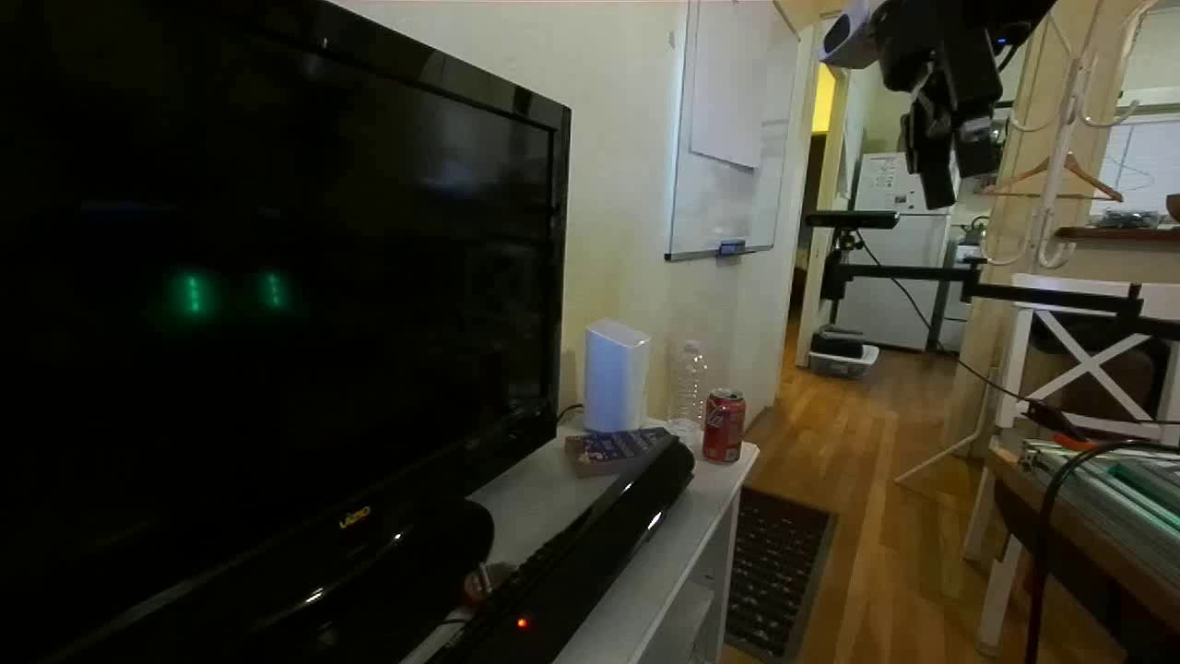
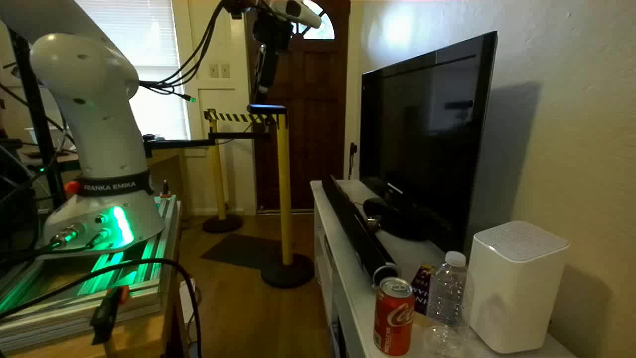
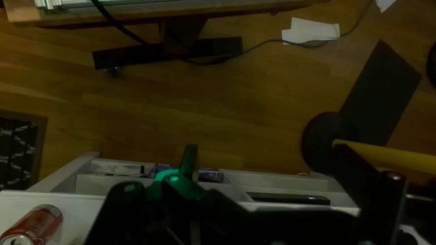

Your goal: Press a button on the home theatre

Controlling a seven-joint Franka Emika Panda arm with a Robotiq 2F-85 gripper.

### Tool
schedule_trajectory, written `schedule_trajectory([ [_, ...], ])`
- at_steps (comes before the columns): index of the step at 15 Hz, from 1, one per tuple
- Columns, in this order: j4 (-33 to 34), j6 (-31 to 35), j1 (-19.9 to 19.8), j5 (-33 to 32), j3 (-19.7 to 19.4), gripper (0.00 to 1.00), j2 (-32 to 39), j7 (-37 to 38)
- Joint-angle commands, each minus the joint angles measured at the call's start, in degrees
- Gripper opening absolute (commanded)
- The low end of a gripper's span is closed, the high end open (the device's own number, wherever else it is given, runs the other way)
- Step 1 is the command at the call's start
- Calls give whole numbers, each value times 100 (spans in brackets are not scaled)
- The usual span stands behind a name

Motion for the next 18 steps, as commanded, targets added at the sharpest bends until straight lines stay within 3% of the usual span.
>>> schedule_trajectory([
  [1, 8, -12, -148, 59, 128, 100, 21, -66],
  [5, 8, -12, -148, 59, 128, 100, 21, -66],
  [7, 172, 282, 1, 230, 143, 100, 381, -202],
  [15, 1176, 2037, 485, 1438, 531, 100, 2628, -249],
  [18, 1629, 2645, 413, 1172, 844, 100, 3437, 537],
])
